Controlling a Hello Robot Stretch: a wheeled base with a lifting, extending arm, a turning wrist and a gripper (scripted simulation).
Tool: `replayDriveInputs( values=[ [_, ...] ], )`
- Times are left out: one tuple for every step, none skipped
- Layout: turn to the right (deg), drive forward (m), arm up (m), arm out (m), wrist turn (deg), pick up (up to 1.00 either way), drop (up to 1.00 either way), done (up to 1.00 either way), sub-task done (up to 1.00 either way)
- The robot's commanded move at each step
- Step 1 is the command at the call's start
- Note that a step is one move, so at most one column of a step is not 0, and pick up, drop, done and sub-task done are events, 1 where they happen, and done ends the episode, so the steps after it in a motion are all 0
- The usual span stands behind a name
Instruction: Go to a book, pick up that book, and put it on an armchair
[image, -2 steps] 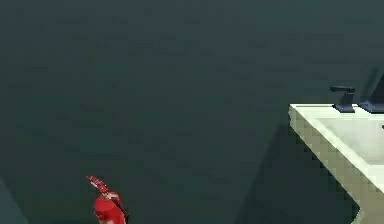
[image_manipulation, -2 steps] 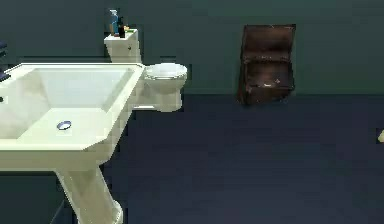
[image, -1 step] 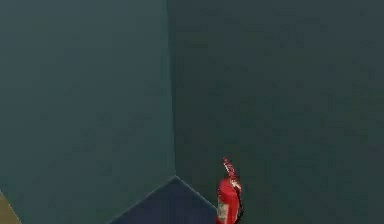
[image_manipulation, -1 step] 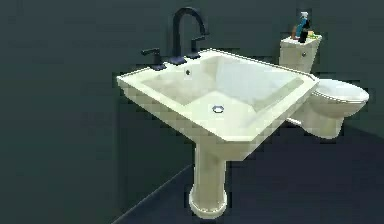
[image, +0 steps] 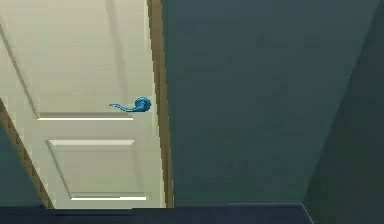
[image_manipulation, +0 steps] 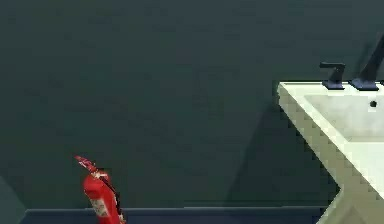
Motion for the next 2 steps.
replayDriveInputs(
  values=[
    [-45.0, 0.00, 0.00, 0.00, 0.0, 0.00, 0.00, 0.00, 0.00],
    [-18.0, 0.00, 0.00, 0.00, 0.0, 0.00, 0.00, 0.00, 0.00]
  ],
)
